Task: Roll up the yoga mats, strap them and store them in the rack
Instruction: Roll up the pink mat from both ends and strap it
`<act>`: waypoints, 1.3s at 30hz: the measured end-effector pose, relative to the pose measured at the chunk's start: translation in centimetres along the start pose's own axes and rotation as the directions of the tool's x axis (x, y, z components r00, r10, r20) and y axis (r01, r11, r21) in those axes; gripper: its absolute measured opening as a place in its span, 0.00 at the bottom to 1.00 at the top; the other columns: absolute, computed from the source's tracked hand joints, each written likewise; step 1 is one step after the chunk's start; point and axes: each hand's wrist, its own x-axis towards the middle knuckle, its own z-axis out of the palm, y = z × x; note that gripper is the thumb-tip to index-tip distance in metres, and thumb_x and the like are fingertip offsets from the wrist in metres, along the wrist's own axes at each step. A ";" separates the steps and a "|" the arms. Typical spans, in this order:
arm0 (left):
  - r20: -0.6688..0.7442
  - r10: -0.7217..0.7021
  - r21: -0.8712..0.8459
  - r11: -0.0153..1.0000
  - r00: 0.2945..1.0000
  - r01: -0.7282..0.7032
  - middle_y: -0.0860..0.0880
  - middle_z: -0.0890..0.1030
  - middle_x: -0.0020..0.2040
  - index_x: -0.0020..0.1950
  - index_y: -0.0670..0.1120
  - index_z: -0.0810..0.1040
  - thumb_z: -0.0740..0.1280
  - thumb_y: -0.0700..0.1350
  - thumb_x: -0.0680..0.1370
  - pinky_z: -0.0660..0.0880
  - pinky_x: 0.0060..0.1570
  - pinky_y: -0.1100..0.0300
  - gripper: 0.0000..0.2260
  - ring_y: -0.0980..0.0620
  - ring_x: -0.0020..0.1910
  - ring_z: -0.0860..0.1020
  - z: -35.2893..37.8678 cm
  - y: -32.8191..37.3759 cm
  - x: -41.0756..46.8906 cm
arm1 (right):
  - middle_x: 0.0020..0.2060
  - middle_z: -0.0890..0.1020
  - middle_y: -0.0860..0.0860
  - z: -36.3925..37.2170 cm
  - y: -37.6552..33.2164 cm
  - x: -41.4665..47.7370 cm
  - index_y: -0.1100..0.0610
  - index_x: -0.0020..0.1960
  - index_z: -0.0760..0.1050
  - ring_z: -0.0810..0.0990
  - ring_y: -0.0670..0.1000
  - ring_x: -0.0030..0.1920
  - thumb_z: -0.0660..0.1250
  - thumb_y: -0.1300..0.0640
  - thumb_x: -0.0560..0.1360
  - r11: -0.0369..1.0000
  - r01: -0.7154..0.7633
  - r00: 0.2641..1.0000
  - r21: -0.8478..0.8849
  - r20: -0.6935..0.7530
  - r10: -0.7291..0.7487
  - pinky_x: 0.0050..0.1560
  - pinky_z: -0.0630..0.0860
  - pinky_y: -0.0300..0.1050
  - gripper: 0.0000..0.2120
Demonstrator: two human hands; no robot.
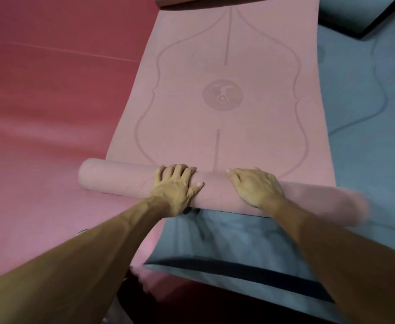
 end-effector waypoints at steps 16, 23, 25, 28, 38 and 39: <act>0.112 -0.043 -0.104 0.993 0.993 0.055 0.47 0.64 0.70 0.71 0.50 0.64 0.50 0.60 0.81 0.58 0.69 0.48 0.23 0.46 0.71 0.62 -2.9 -0.1 6.6 | 0.64 0.75 0.60 3.5 0.8 -1.6 0.60 0.69 0.70 0.74 0.62 0.63 0.54 0.31 0.70 0.966 0.081 0.932 -0.247 -0.325 -0.162 0.65 0.57 0.66 0.40; -0.002 -0.123 -0.076 0.990 0.992 0.122 0.45 0.72 0.62 0.61 0.46 0.71 0.49 0.55 0.83 0.63 0.63 0.49 0.18 0.45 0.63 0.69 -3.3 0.6 7.2 | 0.69 0.66 0.56 1.2 0.5 0.4 0.55 0.77 0.53 0.66 0.59 0.66 0.67 0.26 0.60 0.924 0.050 0.985 -0.378 -0.134 -0.108 0.65 0.58 0.63 0.56; -0.070 -0.130 -0.033 0.991 0.989 0.128 0.46 0.74 0.60 0.59 0.46 0.72 0.47 0.52 0.83 0.64 0.61 0.51 0.17 0.46 0.61 0.71 -3.1 1.0 7.0 | 0.67 0.66 0.54 0.7 0.9 1.2 0.53 0.76 0.51 0.67 0.57 0.65 0.68 0.27 0.62 0.928 0.058 0.987 -0.369 -0.116 -0.108 0.63 0.60 0.59 0.54; -0.106 -0.087 0.040 0.995 0.991 0.092 0.48 0.75 0.60 0.62 0.49 0.72 0.47 0.50 0.83 0.63 0.62 0.53 0.16 0.46 0.61 0.72 -2.9 1.1 6.0 | 0.62 0.71 0.53 -0.2 1.0 2.0 0.51 0.73 0.56 0.71 0.57 0.61 0.70 0.32 0.63 0.922 0.075 0.983 -0.380 -0.126 -0.132 0.58 0.64 0.55 0.46; -0.066 0.050 -0.019 0.999 0.997 -0.051 0.47 0.65 0.74 0.75 0.44 0.60 0.52 0.52 0.83 0.52 0.71 0.57 0.23 0.48 0.73 0.61 -4.2 1.5 1.6 | 0.58 0.76 0.53 -2.3 2.2 1.7 0.50 0.69 0.61 0.75 0.57 0.58 0.71 0.37 0.61 0.959 0.134 0.991 -0.251 0.034 -0.130 0.56 0.68 0.53 0.42; -0.056 0.060 -0.050 0.997 0.997 -0.063 0.47 0.64 0.74 0.75 0.45 0.60 0.53 0.52 0.83 0.53 0.71 0.57 0.22 0.49 0.73 0.61 -4.3 1.5 1.0 | 0.57 0.76 0.53 -2.5 2.4 1.2 0.50 0.69 0.61 0.75 0.57 0.58 0.71 0.37 0.60 0.962 0.142 0.989 -0.233 0.061 -0.131 0.56 0.70 0.53 0.43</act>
